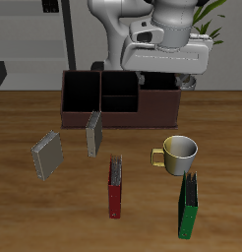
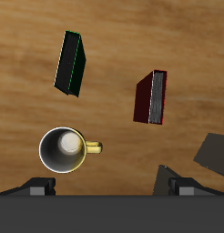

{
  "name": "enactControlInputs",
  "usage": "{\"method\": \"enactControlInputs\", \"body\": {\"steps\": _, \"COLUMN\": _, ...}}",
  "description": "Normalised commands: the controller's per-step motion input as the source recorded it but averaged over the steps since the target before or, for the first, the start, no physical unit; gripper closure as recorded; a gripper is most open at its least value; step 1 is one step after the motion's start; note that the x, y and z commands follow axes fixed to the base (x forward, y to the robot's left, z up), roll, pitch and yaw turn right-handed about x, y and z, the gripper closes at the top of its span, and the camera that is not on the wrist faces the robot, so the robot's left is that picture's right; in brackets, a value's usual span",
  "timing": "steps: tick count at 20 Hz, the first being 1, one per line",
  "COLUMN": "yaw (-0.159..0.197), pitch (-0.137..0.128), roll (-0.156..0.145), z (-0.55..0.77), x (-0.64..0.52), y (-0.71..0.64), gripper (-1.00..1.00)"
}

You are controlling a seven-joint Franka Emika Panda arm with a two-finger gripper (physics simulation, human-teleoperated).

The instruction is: Place the green book into the back desk caddy's right compartment

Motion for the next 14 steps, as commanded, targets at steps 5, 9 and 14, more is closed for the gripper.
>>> {"method": "enactControlInputs", "body": {"steps": 5, "yaw": -0.017, "pitch": -0.013, "roll": -0.055, "z": 0.05, "x": 0.51, "y": 0.13, "gripper": -1.00}}
{"method": "enactControlInputs", "body": {"steps": 9, "yaw": 0.043, "pitch": -0.029, "roll": -0.010, "z": 0.00, "x": 0.48, "y": 0.27, "gripper": -1.00}}
{"method": "enactControlInputs", "body": {"steps": 14, "yaw": 0.005, "pitch": -0.038, "roll": 0.027, "z": 0.01, "x": 0.36, "y": 0.19, "gripper": -1.00}}
